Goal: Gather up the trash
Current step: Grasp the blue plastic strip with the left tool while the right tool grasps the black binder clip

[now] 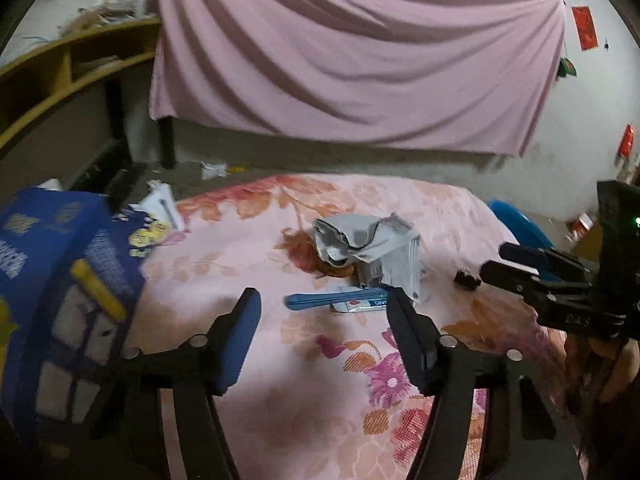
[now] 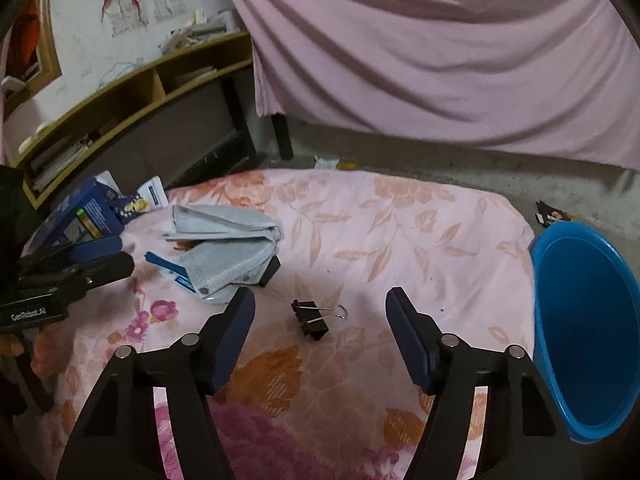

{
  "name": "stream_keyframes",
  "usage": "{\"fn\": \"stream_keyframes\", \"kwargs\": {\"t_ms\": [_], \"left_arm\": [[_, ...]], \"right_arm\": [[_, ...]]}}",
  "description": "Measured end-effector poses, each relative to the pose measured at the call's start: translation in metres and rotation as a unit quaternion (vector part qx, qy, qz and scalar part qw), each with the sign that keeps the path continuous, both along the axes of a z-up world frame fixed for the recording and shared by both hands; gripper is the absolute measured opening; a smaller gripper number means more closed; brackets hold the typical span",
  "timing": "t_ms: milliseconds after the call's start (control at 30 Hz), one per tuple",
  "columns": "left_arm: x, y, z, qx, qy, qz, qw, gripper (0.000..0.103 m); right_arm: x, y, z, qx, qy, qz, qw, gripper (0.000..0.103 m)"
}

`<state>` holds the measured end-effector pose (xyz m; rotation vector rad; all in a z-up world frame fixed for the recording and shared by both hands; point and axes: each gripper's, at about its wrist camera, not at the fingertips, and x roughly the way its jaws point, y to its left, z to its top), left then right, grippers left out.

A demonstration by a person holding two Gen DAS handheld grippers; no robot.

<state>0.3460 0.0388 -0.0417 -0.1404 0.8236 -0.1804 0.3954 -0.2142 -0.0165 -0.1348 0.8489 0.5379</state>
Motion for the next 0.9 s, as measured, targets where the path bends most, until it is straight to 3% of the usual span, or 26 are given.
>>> {"fn": "stream_keyframes", "kwargs": {"t_ms": [167, 333, 467, 500, 633, 900], "left_arm": [[0.016, -0.001, -0.006, -0.002, 0.013, -0.017, 0.9998, 0.057], [0.032, -0.003, -0.007, -0.011, 0.02, -0.051, 0.9984, 0.057], [0.041, -0.007, -0.016, -0.009, 0.048, -0.083, 0.9953, 0.056], [0.04, -0.009, -0.015, -0.006, 0.047, -0.09, 0.9948, 0.055], [0.037, -0.016, -0.021, 0.019, 0.064, -0.103, 0.9924, 0.028], [0.027, -0.022, -0.025, 0.038, 0.071, -0.119, 0.9895, 0.012]], "right_arm": [[0.012, 0.006, -0.009, -0.011, 0.03, 0.017, 0.999, 0.052], [0.018, 0.011, -0.019, -0.014, 0.064, 0.037, 0.997, 0.047], [0.02, 0.011, -0.022, -0.016, 0.073, 0.045, 0.996, 0.032], [0.02, 0.011, -0.022, -0.015, 0.074, 0.046, 0.996, 0.032], [0.018, 0.008, -0.02, -0.006, 0.075, 0.049, 0.996, 0.031], [0.014, 0.006, -0.018, -0.004, 0.073, 0.051, 0.996, 0.025]]}}
